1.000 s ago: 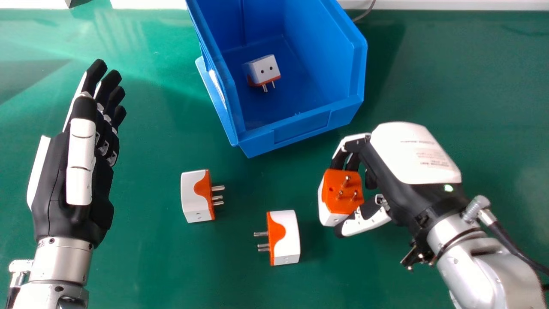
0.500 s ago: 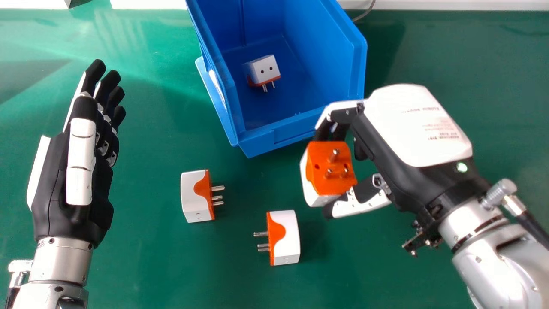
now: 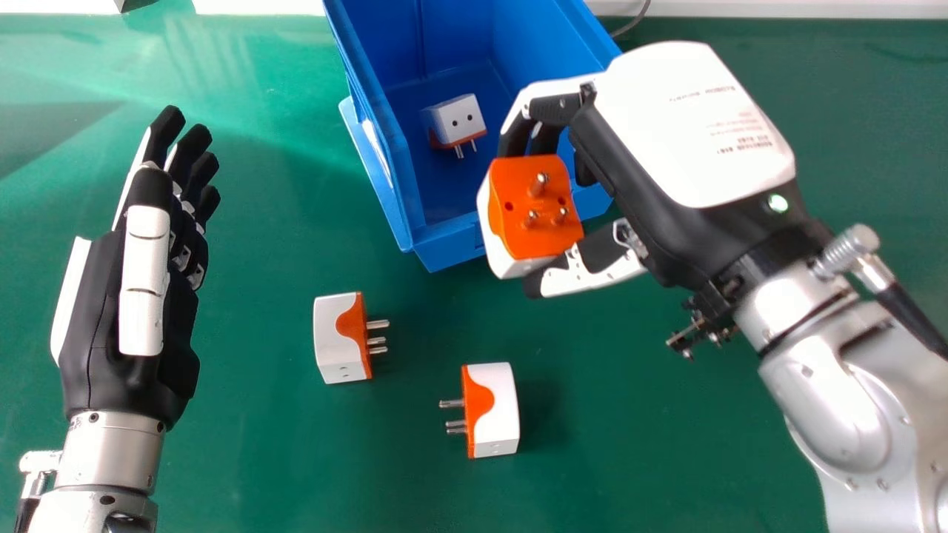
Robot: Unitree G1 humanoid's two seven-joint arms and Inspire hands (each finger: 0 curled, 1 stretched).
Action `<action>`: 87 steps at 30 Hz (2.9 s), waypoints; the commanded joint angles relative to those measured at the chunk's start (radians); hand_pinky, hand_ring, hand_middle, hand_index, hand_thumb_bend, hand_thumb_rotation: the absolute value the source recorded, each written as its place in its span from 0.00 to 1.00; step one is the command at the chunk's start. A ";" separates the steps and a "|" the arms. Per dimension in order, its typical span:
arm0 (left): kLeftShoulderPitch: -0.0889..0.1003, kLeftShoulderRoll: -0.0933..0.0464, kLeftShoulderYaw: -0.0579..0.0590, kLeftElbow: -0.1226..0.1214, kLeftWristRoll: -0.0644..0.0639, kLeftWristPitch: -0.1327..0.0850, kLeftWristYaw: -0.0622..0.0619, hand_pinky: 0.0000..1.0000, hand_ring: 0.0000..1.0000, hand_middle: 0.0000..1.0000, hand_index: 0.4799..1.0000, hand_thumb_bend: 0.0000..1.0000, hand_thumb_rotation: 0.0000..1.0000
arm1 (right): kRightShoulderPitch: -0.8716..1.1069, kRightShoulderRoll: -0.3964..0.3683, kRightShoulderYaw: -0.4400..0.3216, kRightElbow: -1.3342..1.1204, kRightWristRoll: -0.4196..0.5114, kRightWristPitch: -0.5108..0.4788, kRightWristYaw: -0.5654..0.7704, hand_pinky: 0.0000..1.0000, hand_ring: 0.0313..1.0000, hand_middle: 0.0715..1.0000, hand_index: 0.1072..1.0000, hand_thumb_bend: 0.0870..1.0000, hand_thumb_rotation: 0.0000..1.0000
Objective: Pick all objects and put in blue box
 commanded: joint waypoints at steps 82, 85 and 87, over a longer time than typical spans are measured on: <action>-0.007 -0.008 -0.010 -0.036 0.011 -0.002 0.009 0.99 0.96 0.95 0.90 0.67 0.90 | -0.849 0.261 0.287 1.387 0.040 0.095 -0.368 0.29 0.39 0.48 0.47 0.45 0.00; -0.006 -0.007 -0.011 -0.041 0.012 0.000 0.010 1.00 0.96 0.95 0.91 0.67 0.90 | -0.848 0.255 0.297 1.382 0.033 0.094 -0.358 0.35 0.45 0.54 0.58 0.67 0.08; -0.006 -0.007 -0.012 -0.043 0.015 0.001 0.011 1.00 0.96 0.96 0.91 0.67 0.90 | -0.846 0.252 0.299 1.381 0.034 0.090 -0.359 0.38 0.48 0.57 0.61 0.72 0.10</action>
